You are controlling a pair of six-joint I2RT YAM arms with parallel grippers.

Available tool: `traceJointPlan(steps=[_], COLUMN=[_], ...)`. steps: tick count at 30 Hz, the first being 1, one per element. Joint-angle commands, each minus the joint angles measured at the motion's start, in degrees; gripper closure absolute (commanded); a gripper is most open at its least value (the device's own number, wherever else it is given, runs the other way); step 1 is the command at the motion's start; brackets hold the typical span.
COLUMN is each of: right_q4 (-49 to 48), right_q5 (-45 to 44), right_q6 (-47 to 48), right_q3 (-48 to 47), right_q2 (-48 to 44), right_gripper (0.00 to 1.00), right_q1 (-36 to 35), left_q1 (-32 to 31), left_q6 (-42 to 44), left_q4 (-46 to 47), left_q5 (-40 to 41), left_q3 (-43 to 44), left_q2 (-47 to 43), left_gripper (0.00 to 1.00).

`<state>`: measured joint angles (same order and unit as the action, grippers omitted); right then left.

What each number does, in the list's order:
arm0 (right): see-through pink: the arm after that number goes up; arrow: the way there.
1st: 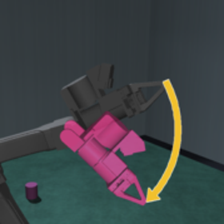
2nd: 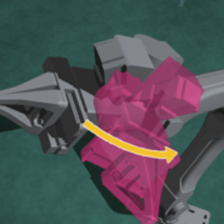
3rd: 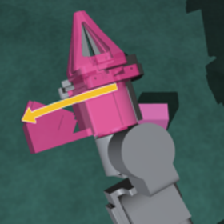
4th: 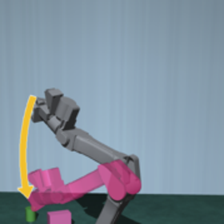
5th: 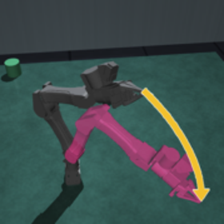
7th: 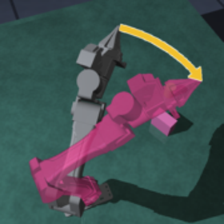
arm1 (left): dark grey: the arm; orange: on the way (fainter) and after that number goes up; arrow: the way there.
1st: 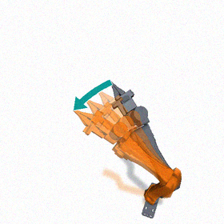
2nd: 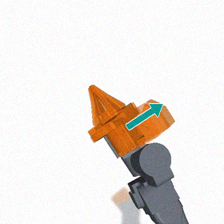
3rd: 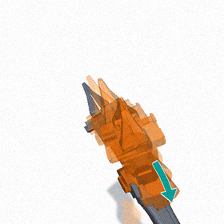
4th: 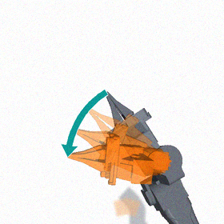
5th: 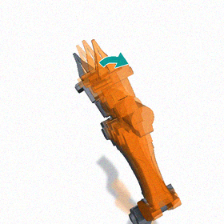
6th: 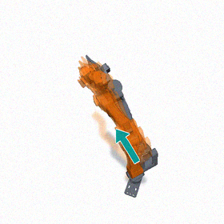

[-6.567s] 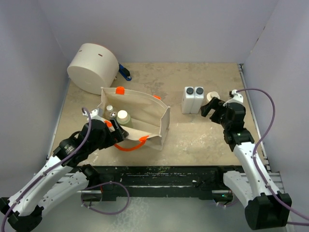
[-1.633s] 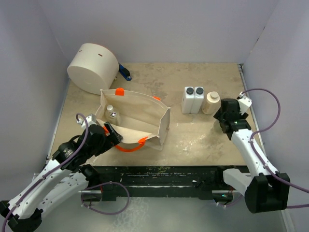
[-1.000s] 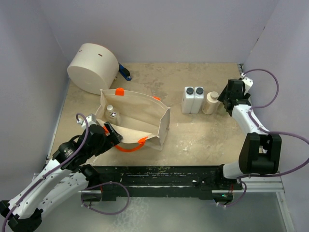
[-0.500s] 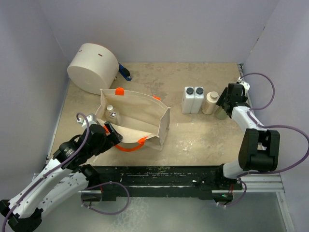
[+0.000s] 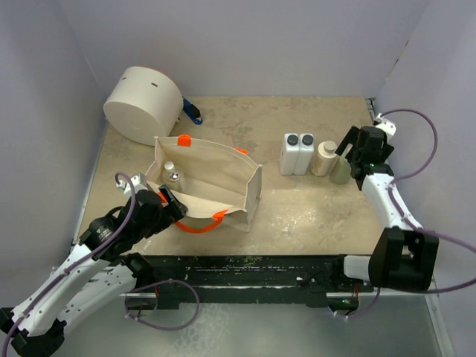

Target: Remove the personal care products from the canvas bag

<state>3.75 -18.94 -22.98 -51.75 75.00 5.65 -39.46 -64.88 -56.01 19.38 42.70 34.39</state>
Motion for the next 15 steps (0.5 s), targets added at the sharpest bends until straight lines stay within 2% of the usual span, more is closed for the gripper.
traceJointPlan(steps=[1,6,10,15], right_q4=[3.3,4.3,4.8,7.3], right_q5=[-0.2,4.4,14.8,27.2], right_q6=[-2.9,-3.4,-5.0,-11.1], right_q3=[3.2,8.8,11.4,6.9], right_q2=[-8.0,-18.5,-24.8,-28.3], right_gripper=[0.04,0.04,0.04,0.04], right_q1=[0.1,0.1,0.1,-2.3], left_q1=[-0.3,-0.3,-0.3,-0.2], left_q6=[1.5,2.0,-0.8,-7.8], left_q4=[-1.5,-1.7,-2.6,-3.8], left_q5=[4.5,6.7,6.1,3.4], left_q3=[4.4,5.2,3.5,-2.1], left_q2=[-0.2,-0.2,0.6,-0.6], left_gripper=[0.00,0.00,0.01,0.01])
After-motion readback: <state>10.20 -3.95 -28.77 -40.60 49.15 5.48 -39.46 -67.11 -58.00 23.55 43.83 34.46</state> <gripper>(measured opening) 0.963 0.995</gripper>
